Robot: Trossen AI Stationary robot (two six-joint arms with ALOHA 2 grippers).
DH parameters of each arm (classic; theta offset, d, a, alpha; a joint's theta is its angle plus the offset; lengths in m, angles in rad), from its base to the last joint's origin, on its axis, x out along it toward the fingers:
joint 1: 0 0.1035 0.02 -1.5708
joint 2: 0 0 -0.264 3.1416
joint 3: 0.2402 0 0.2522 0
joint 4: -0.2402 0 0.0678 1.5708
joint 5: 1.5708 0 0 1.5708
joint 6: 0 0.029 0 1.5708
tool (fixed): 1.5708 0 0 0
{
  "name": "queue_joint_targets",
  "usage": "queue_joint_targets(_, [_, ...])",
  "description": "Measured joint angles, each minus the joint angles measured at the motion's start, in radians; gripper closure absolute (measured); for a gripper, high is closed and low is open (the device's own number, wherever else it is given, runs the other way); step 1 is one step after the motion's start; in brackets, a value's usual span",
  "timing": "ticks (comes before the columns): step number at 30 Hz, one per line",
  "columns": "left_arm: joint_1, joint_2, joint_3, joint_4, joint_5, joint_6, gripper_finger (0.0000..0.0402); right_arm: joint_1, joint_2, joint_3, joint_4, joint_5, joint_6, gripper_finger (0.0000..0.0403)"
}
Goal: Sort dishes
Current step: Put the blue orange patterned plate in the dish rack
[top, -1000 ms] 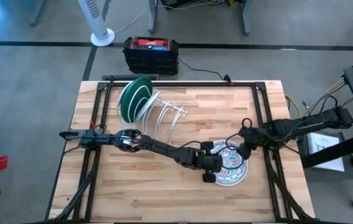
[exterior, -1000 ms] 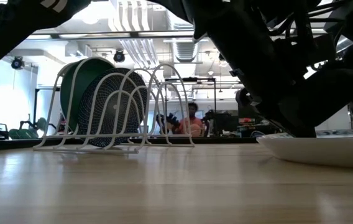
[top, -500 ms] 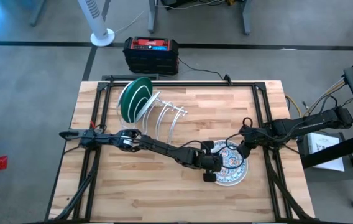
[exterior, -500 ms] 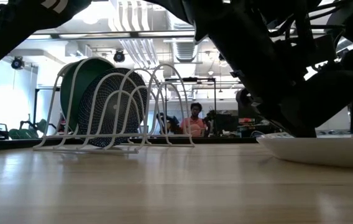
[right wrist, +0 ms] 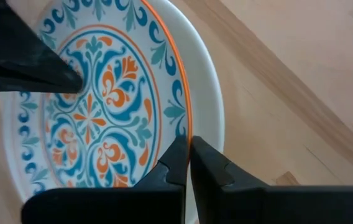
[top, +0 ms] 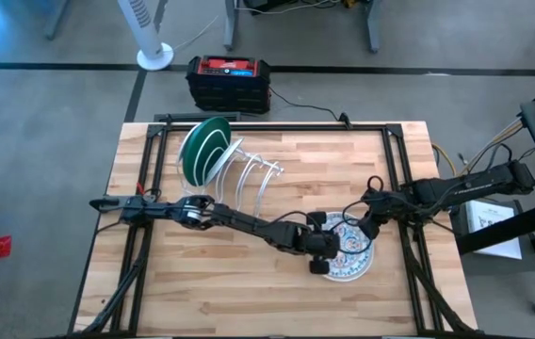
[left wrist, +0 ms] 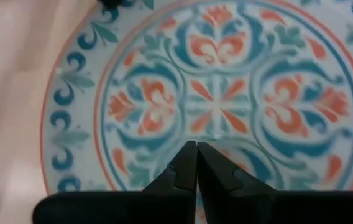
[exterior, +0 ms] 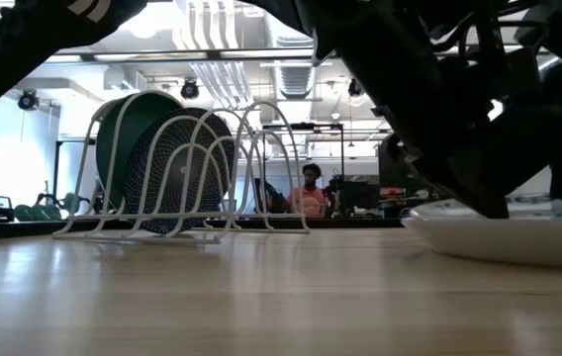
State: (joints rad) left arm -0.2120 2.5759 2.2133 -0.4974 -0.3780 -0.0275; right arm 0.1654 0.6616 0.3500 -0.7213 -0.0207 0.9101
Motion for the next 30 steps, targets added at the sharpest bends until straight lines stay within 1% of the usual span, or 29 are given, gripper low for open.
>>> queue_joint_targets(9, [0.002, 0.000, 0.068, -0.001, -0.024, 0.046, 0.0401, 0.001, 0.001, 0.048, 0.000, -0.003, -0.054, 0.0403])
queue_joint_targets(14, [0.001, -0.001, 0.127, -0.064, -0.084, 0.056, 0.0401, 0.001, 0.001, 0.049, -0.011, -0.002, -0.064, 0.0403])
queue_joint_targets(18, [0.002, -0.012, 0.140, -0.090, -0.083, 0.041, 0.0395, 0.001, 0.001, 0.049, -0.034, 0.013, -0.068, 0.0403])
queue_joint_targets(22, [0.008, -0.027, 0.140, -0.151, -0.077, 0.000, 0.0365, 0.001, 0.002, 0.049, -0.033, 0.019, -0.077, 0.0403])
queue_joint_targets(25, [0.017, -0.058, 0.138, -0.208, -0.090, -0.056, 0.0332, 0.001, 0.002, 0.049, -0.031, 0.021, -0.089, 0.0403])
queue_joint_targets(28, [0.036, -0.076, 0.142, -0.286, -0.129, -0.125, 0.0297, 0.001, 0.002, 0.050, -0.029, 0.022, -0.101, 0.0403])
queue_joint_targets(30, [0.049, -0.079, 0.142, -0.315, -0.128, -0.140, 0.0275, 0.001, 0.002, 0.053, -0.025, 0.024, -0.113, 0.0403])
